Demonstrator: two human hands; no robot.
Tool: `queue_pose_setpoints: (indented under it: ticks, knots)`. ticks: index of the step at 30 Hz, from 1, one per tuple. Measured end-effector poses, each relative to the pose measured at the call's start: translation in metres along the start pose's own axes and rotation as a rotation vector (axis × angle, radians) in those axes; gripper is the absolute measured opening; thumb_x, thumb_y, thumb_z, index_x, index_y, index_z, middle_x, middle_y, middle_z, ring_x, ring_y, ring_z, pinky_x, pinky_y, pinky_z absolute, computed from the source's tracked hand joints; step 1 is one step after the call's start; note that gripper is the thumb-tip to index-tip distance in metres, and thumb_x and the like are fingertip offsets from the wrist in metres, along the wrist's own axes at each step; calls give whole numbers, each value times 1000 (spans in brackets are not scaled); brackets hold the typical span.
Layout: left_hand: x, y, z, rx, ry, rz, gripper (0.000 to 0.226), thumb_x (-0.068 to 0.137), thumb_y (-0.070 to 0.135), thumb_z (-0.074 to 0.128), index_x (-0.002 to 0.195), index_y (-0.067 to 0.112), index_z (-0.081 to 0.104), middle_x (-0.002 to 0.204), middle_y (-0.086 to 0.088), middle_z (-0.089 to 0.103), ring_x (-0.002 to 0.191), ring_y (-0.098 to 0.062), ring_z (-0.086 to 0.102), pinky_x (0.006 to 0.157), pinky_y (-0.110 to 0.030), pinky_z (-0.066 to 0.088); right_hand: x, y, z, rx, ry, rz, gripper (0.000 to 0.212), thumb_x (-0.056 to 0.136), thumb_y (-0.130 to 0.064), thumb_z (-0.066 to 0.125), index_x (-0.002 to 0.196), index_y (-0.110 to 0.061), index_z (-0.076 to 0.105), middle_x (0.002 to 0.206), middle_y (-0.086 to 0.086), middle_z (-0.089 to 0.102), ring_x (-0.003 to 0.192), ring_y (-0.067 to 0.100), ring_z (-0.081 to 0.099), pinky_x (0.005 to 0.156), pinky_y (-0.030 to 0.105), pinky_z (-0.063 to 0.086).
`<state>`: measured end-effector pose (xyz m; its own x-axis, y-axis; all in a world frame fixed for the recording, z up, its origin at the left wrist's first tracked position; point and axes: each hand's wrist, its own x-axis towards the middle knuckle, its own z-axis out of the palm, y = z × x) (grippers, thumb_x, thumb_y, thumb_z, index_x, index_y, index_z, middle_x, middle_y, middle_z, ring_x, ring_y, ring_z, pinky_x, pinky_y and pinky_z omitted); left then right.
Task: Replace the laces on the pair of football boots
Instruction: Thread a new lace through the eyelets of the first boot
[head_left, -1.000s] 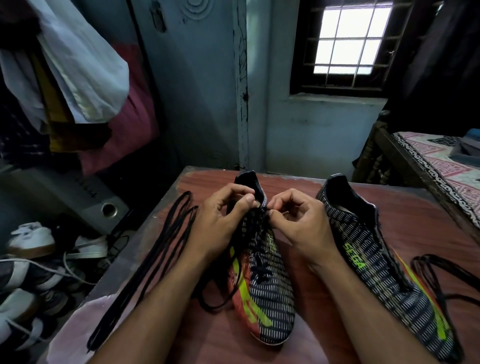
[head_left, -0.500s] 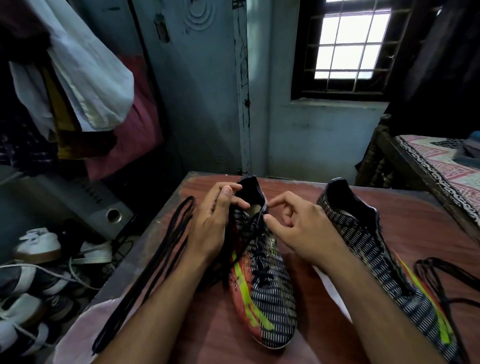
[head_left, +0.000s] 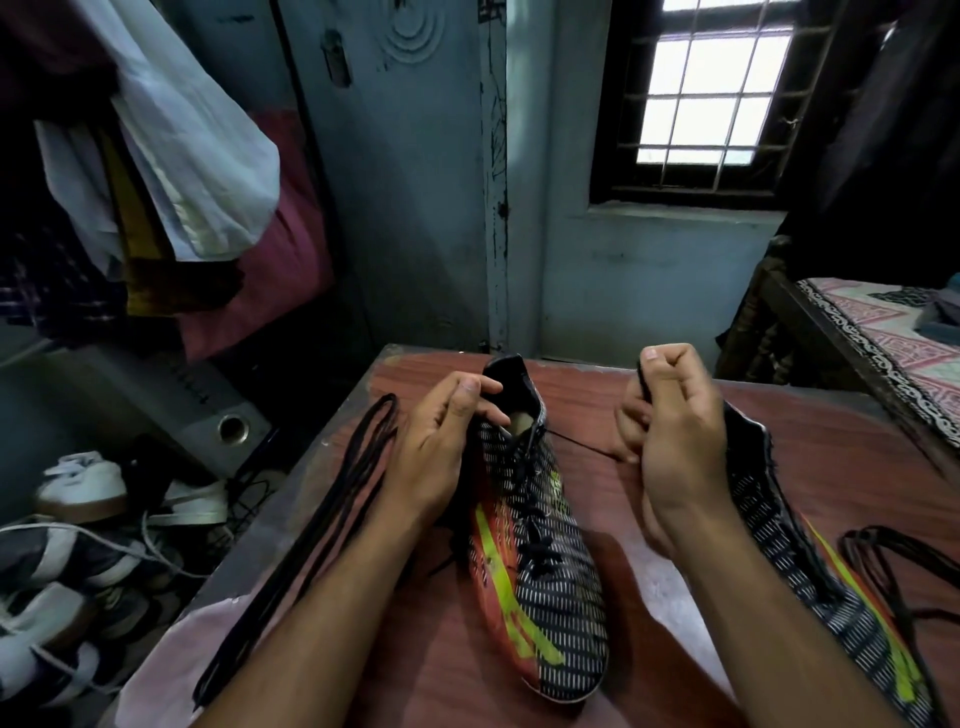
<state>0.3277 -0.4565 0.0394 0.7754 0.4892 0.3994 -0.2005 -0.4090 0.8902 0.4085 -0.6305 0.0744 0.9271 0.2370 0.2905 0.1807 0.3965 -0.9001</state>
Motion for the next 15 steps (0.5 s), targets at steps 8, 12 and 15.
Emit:
queue_pose_setpoints:
  ticks: [8,12,15]
  knots:
    - [-3,1,-3,80,-89,78,35,103,42,44,95,25,74,94,6,71,97,-12,66,90,-35,48,2,10,-16,-1126,-452,-180,20,87,-53,69,93,-34,69,79,-15,69,78,-1,64,75,28,54]
    - [-4,1,-7,166,-207,108,27,89,41,46,88,30,71,97,12,62,106,-14,58,95,-35,44,6,14,-17,-869,-312,-255,20,98,-39,64,85,-24,71,72,-16,67,70,1,61,65,27,46]
    - [-2,1,-10,197,-269,143,29,82,36,43,89,32,71,99,11,61,108,-16,55,96,-34,41,10,14,-19,-556,-64,-151,24,104,-31,58,82,-22,63,62,-12,56,58,7,51,58,31,43]
